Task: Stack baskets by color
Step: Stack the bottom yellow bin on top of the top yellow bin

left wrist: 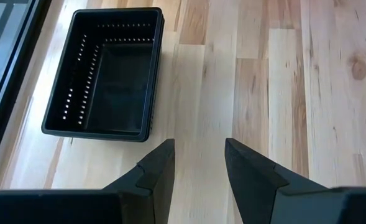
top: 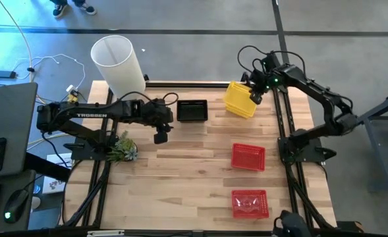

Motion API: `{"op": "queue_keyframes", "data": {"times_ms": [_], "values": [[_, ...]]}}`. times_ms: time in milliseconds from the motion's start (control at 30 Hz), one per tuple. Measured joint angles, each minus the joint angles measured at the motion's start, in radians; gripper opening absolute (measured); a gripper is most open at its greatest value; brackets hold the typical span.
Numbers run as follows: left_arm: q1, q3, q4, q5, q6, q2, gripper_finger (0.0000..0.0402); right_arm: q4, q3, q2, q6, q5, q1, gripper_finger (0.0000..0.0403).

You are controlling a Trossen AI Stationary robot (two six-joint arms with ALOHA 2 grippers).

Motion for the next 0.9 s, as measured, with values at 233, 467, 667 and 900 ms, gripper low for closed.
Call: {"op": "queue_keyframes", "data": {"times_ms": [233, 467, 667, 900], "values": [[0.0, 0.0, 0.0, 0.0, 0.001, 0.0, 0.0129, -0.011, 0.0, 0.062, 0.019, 0.0, -0.045, 0.0], [0.0, 0.0, 0.0, 0.0, 0.018, 0.0, 0.0129, -0.009, 0.0, 0.098, 0.017, 0.004, -0.047, 0.0], [0.0, 0.0, 0.0, 0.0, 0.019, 0.0, 0.0129, -0.009, 0.0, 0.138, 0.039, 0.059, -0.047, 0.0], [0.0, 0.0, 0.0, 0.0, 0.018, 0.001, 0.0129, -0.01, 0.0, 0.146, 0.043, 0.061, -0.046, 0.0]]}}
